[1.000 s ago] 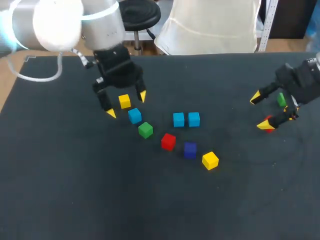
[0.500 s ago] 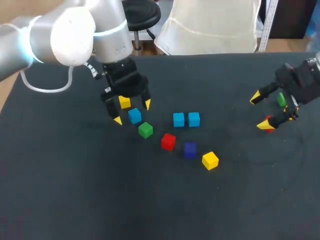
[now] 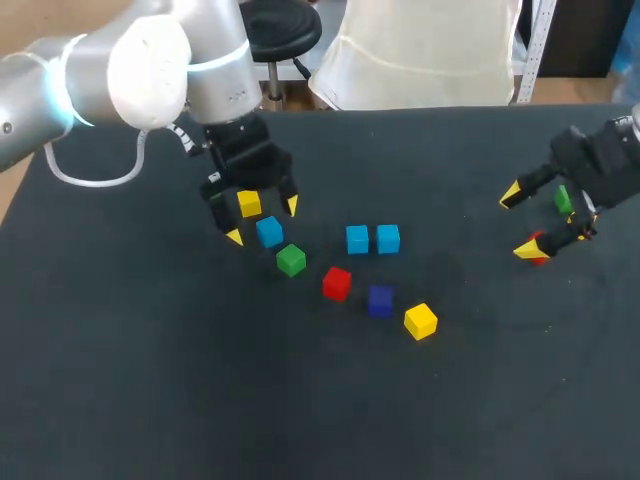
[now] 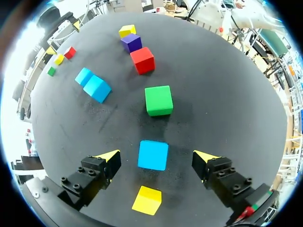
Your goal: Place the blue cubes, place green cubes on the blue cubes, place the yellow cubes on the green cubes, then place the red cubes on the yellow cubes, and place purple cube on the red cubes.
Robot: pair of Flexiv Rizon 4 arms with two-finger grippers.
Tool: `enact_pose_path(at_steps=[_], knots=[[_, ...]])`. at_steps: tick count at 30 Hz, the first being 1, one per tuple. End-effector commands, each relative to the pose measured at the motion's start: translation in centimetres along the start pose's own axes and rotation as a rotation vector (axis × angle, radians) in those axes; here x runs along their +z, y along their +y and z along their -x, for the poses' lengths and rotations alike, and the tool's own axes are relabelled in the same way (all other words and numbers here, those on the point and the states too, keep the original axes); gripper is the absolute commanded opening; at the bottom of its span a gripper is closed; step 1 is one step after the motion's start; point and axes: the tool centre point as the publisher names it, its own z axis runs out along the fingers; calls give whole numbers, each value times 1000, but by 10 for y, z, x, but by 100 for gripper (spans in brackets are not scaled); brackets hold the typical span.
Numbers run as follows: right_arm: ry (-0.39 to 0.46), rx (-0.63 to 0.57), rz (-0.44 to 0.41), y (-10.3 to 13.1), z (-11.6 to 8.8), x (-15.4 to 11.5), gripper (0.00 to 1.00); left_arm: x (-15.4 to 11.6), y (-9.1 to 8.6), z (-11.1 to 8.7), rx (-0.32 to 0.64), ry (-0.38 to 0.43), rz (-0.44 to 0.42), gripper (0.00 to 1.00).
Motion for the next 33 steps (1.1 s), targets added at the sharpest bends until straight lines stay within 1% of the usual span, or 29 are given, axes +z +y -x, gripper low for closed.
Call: enact_pose_path(at_steps=[1, 2, 4, 5, 6, 7, 8, 9, 10, 11, 15, 16, 17, 19, 20, 21, 23, 24, 26, 27, 28, 33], knots=[[-3, -1, 1, -1, -1, 0, 100, 0, -2, -2, 1, 2, -1, 100], [-3, -1, 1, -1, -1, 0, 100, -1, -2, -2, 3, 4, 2, 95], [-3, -1, 1, -1, -1, 0, 100, -1, -3, -3, 4, 10, -6, 91], [-3, -1, 1, -1, -1, 0, 100, -1, -3, -3, 5, 14, -9, 78], [-3, -1, 1, -1, -1, 0, 100, -1, -3, -3, 5, 15, -10, 70], [-3, -1, 1, -1, -1, 0, 100, -1, -3, -3, 5, 16, -11, 69], [-3, -1, 1, -1, -1, 0, 100, -1, -3, -3, 7, 18, -12, 72], [-3, -1, 1, -1, -1, 0, 100, -1, -3, -3, 8, 17, -11, 72], [-3, -1, 1, -1, -1, 0, 100, -2, -3, -3, 12, 18, -10, 65], [-3, -1, 1, -1, -1, 0, 100, -1, -2, -2, 15, 21, -15, 62], [-3, -1, 1, -1, -1, 0, 100, 0, 0, -1, 19, 18, -21, 69], [-3, -1, 1, -1, -1, 0, 100, 1, 1, -1, 19, 17, -20, 68], [-3, -1, 1, -1, -1, 0, 100, 1, 1, 0, 16, 13, -17, 65], [-3, -1, 1, -1, -1, 0, 100, 2, 1, 0, 16, 10, -12, 63], [-3, -1, 1, -1, -1, 0, 100, 3, 1, 1, 15, 11, -13, 59], [-3, -1, 1, -1, -1, 0, 100, 3, 1, 1, 14, 10, -13, 51], [-3, -1, 1, -1, -1, 0, 100, 4, 2, 1, 13, 7, -17, 47], [-3, -1, 1, -1, -1, 0, 100, 4, 2, 1, 11, 5, -18, 37], [-3, -1, 1, -1, -1, 0, 100, 5, 1, 1, 5, 1, -18, 29], [-3, -1, 1, -1, -1, 0, 100, 5, 1, 0, 3, 1, -18, 11], [-3, -1, 1, -1, -1, 0, 100, 6, 1, 0, -1, 0, -16, 0], [-3, -1, 1, -1, -1, 0, 100, 3, 1, 4, -24, -6, -5, 0]])
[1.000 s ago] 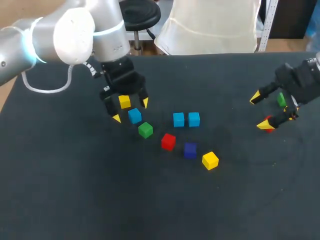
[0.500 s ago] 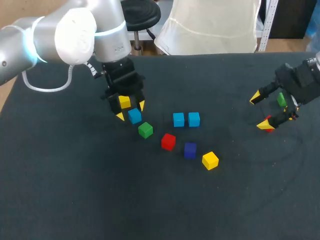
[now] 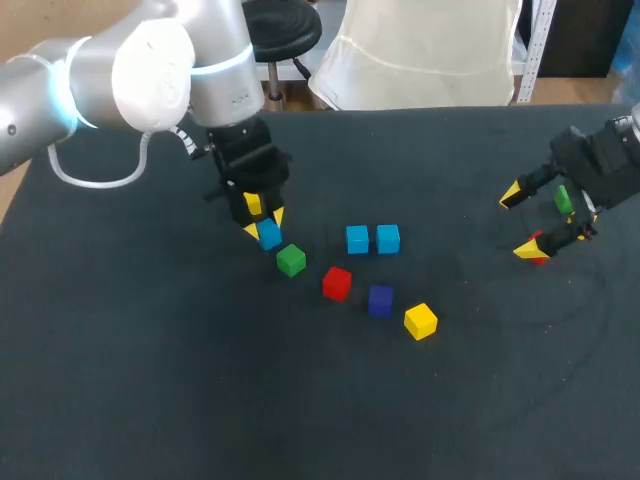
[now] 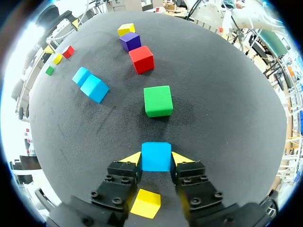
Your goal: Place the blue cubes, place green cubes on the blue cubes, place the yellow cubes on the green cubes, then place the red cubes on the yellow cubes, and place purple cube on the red cubes.
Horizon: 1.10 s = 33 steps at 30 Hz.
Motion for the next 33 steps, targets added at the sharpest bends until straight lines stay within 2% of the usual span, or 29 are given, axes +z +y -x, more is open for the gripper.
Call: enact_pose_path(at_steps=[1, 8, 12, 15, 17, 23, 28, 29, 33], knots=[[-3, -1, 1, -1, -1, 0, 100, -3, 1, 3, -31, -17, 13, 0], [-3, -1, 1, -1, -1, 0, 100, -8, 11, 22, -197, -96, 65, 0], [-3, -1, 1, -1, -1, 0, 100, -3, 19, 33, -331, -153, 75, 0], [-3, -1, 1, -1, -1, 0, 100, 0, 27, 42, -398, -160, 58, 0], [-3, -1, 1, -1, -1, 0, 100, 0, 31, 49, -435, -146, 80, 0], [-3, -1, 1, -1, -1, 0, 100, -4, 41, 62, -501, -116, 83, 0], [-3, -1, 1, -1, -1, 0, 100, -2, 44, 65, -555, -122, 72, 0], [-3, -1, 1, -1, -1, 0, 100, -1, 44, 65, -574, -97, 50, 0], [-3, -1, 1, -1, -1, 0, 100, 0, 43, 64, -618, -102, 66, 0]])
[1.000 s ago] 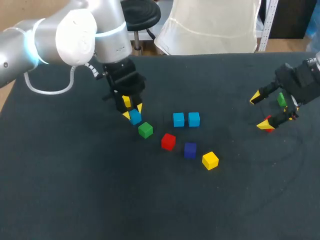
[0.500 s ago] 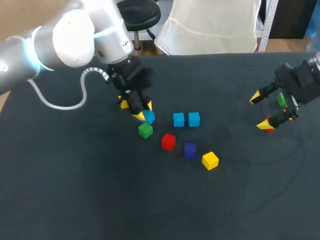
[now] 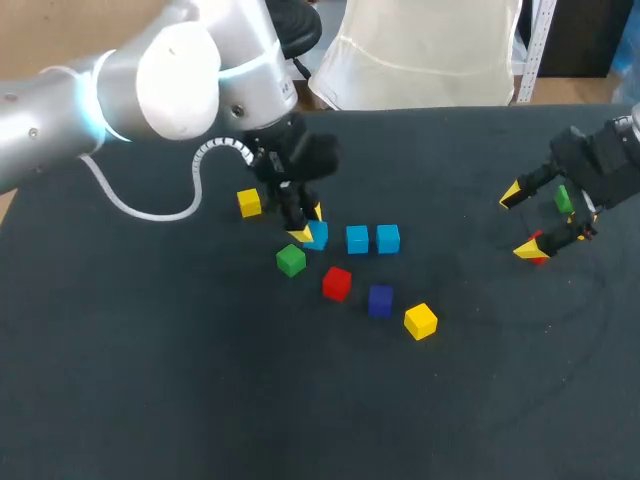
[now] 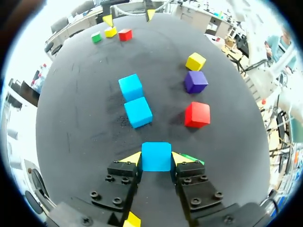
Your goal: Place the blue cubes, place green cubes on the blue cubes, place the yellow cubes on the green cubes, then place the red cubes on the yellow cubes, and place purple cube on the red cubes.
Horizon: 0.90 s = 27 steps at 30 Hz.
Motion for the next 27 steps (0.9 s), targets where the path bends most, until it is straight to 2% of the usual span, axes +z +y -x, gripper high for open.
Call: enact_pose_path(at_steps=[1, 2, 3, 7, 13, 17, 27], knots=[[-3, -1, 1, -1, -1, 0, 100, 1, 2, 1, -24, 11, 14, 0], [-3, -1, 1, -1, -1, 0, 100, 0, 1, 1, -40, 30, 13, 0], [-3, -1, 1, -1, -1, 0, 100, 0, 1, 3, -45, 12, 24, 0], [-3, -1, 1, -1, -1, 0, 100, 1, -3, 7, -94, 26, 49, 0], [-3, -1, 1, -1, -1, 0, 100, 11, -7, 11, -157, -14, 79, 0], [-3, -1, 1, -1, -1, 0, 100, 15, -6, 9, -167, -54, 78, 0], [-3, -1, 1, -1, -1, 0, 100, 9, -5, 3, -165, -10, 64, 0]])
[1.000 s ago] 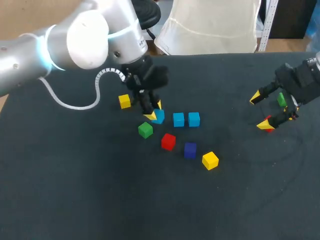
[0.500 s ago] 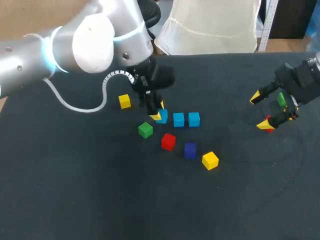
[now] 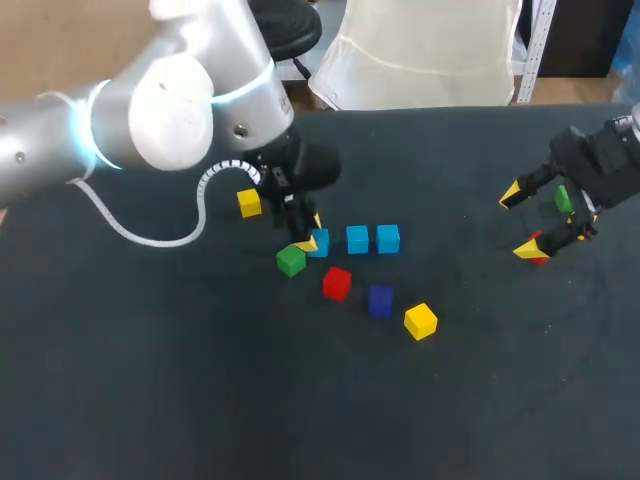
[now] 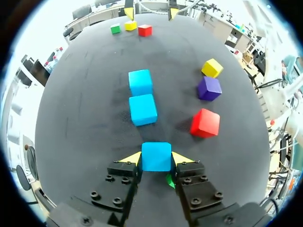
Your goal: Place the blue cubes, place green cubes on the blue cubes, place the yellow cubes on the green cubes, then place the red cubes on the yellow cubes, and place purple cube on the red cubes.
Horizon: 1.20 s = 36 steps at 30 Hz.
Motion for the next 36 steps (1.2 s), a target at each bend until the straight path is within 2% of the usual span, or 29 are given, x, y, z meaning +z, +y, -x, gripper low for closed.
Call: enact_pose_path(at_steps=[1, 17, 22, 25, 36], knots=[[-3, -1, 1, -1, -1, 0, 100, -3, 2, 2, 0, 9, -5, 0], [-3, -1, 1, -1, -1, 0, 100, -3, 2, 2, 0, 9, -5, 0], [-3, -1, 1, -1, -1, 0, 100, -2, 1, 2, -42, 0, 73, 0], [-3, -1, 1, -1, -1, 0, 100, -1, 2, 4, -63, 29, 85, 0], [-3, -1, 1, -1, -1, 0, 100, 3, 1, 4, -97, 39, 113, 0]])
